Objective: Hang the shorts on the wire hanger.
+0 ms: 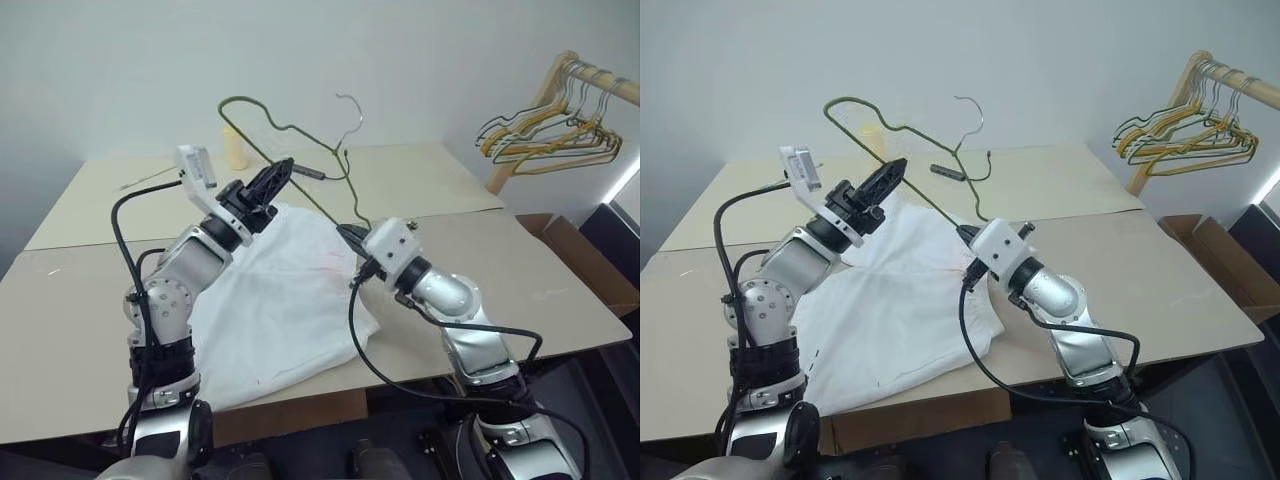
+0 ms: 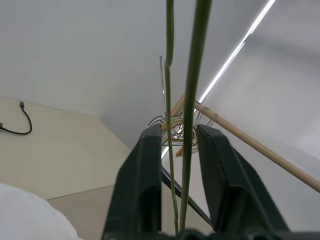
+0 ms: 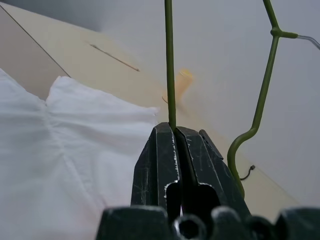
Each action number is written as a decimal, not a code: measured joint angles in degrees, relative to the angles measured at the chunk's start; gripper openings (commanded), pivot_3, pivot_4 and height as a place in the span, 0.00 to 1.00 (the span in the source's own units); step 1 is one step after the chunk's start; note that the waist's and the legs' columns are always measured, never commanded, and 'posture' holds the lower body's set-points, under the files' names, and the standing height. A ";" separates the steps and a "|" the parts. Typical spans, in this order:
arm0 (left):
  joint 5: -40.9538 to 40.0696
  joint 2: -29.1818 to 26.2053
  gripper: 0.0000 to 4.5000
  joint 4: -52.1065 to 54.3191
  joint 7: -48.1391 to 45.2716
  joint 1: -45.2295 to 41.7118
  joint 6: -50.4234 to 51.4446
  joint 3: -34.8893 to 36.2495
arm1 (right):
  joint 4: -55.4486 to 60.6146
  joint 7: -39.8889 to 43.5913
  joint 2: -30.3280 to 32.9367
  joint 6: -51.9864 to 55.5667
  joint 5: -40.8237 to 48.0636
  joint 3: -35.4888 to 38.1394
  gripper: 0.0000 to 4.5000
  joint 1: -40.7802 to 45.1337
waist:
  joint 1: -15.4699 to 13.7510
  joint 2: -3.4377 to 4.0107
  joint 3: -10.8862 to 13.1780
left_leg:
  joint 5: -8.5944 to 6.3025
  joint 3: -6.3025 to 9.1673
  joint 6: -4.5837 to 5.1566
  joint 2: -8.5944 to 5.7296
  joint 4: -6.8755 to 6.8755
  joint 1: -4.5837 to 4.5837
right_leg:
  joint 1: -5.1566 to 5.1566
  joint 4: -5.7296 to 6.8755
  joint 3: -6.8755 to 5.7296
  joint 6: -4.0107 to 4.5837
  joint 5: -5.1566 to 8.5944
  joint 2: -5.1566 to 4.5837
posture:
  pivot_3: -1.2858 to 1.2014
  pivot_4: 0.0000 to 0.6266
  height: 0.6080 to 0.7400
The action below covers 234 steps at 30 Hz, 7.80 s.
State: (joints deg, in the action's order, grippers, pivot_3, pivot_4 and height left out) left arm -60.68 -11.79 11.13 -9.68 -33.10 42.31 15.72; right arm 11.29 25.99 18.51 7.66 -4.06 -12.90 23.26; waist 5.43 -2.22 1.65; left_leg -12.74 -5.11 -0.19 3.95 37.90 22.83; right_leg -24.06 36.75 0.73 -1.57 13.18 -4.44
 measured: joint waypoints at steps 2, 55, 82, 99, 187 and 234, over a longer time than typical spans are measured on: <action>-0.02 0.29 0.00 0.01 -0.05 -0.01 -0.20 -0.10 | -1.01 -0.45 -0.01 -1.56 -1.29 -0.04 0.00 0.23 | 0.03 0.00 0.00 | 0.00 0.00 0.00 0.00 0.00 0.00 | 0.00 0.00 0.00 0.00 0.00 0.00 | 0.50 0.00 1.00; -4.65 -19.74 0.00 -15.59 -59.03 -3.60 0.38 5.36 | -5.42 31.41 8.80 58.01 54.89 8.91 0.99 15.63 | 0.15 -0.03 0.03 | -0.01 0.11 0.01 0.03 -0.02 0.10 | -0.11 0.06 -0.10 0.06 0.07 0.02 | 0.49 0.00 1.00; -1.89 -17.44 0.31 -14.56 -56.56 -2.00 -0.10 3.85 | -4.58 32.83 9.44 56.75 54.25 8.48 0.00 14.79 | 0.19 -0.03 0.03 | -0.01 0.11 0.01 0.03 -0.02 0.10 | -0.10 0.04 -0.10 0.06 0.07 0.02 | 0.48 0.00 1.00; 34.10 -26.75 0.99 -17.46 -54.01 11.76 -19.04 -15.83 | -3.74 23.66 18.64 68.84 59.70 18.15 0.00 -0.13 | 0.01 -0.02 0.04 | -0.03 0.07 0.00 0.03 -0.02 0.26 | -0.24 0.00 -0.11 0.09 0.08 -0.03 | 0.47 0.00 1.00; 29.13 -28.39 0.99 -0.06 -52.73 21.13 -15.92 -13.86 | -84.21 63.05 14.37 55.97 28.97 -17.38 0.00 36.53 | -2.30 0.06 0.04 | -0.03 0.06 0.00 -0.02 0.07 0.08 | -0.19 0.25 0.02 0.07 0.06 0.03 | 0.52 0.00 1.00; 45.39 -37.71 0.99 -48.80 -79.53 -22.07 -38.91 -19.15 | -27.42 44.73 13.48 20.54 8.64 -6.66 0.00 22.45 | -1.56 0.16 0.11 | -0.02 0.04 0.00 -0.02 0.15 0.46 | -0.50 0.24 -0.06 0.05 0.07 0.04 | 0.51 0.00 1.00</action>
State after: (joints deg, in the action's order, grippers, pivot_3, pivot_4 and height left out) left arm -15.29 -49.50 -37.67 -89.21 -55.17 3.40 -3.42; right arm -16.13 70.72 31.99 28.20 4.58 -19.56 45.71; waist 3.88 -2.06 1.77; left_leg -12.76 -5.07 -0.19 3.93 38.05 23.29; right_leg -24.56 36.99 0.67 -1.52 13.25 -4.40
